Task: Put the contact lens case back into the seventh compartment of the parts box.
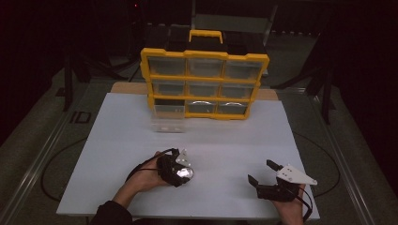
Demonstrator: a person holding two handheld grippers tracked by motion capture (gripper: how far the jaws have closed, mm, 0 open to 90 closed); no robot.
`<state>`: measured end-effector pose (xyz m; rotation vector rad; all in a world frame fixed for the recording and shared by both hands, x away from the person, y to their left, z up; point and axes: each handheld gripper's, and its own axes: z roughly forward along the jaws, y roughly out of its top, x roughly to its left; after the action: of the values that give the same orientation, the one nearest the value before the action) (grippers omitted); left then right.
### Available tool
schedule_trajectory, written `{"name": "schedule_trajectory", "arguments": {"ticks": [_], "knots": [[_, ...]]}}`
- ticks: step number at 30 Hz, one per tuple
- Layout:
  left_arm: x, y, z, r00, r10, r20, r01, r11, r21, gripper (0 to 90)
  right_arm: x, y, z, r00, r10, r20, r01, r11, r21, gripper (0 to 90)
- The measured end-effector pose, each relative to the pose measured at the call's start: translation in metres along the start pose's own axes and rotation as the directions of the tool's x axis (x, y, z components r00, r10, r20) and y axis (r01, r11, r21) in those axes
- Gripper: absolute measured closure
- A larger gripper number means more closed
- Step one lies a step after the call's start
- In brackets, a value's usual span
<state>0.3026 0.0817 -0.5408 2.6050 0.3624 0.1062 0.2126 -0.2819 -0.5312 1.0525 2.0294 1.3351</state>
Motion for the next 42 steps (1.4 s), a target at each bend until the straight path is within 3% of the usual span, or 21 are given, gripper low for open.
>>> {"name": "schedule_trajectory", "arguments": {"ticks": [12, 18, 31, 42], "knots": [[0.001, 0.003, 0.0, 0.9993, -0.037, 0.001, 0.037, 0.999, 0.026, 48.2, 0.001, 0.0, 0.001, 1.0, 0.003, -0.003, -0.003, 1.0, -0.002, 8.5], [0.0, 0.008, 0.0, 0.9995, -0.031, -0.004, 0.031, 0.998, 0.055, 49.7, 0.0, 0.0, 0.0, 1.0, 0.006, -0.001, -0.006, 1.0, 0.0, 8.5], [0.001, 0.004, -0.007, 0.9997, -0.019, -0.018, 0.02, 0.9986, 0.049, 49.8, 0.0, 0.0, 0.0, 1.0, 0.004, -0.002, -0.004, 1.0, 0.002, 8.4], [0.001, 0.001, -0.018, 0.9977, -0.018, -0.066, 0.02, 0.9993, 0.033, 49.7, 0.0, 0.0, 0.0, 1.0, 0.006, -0.002, -0.006, 1.0, 0.004, 8.5]]}}
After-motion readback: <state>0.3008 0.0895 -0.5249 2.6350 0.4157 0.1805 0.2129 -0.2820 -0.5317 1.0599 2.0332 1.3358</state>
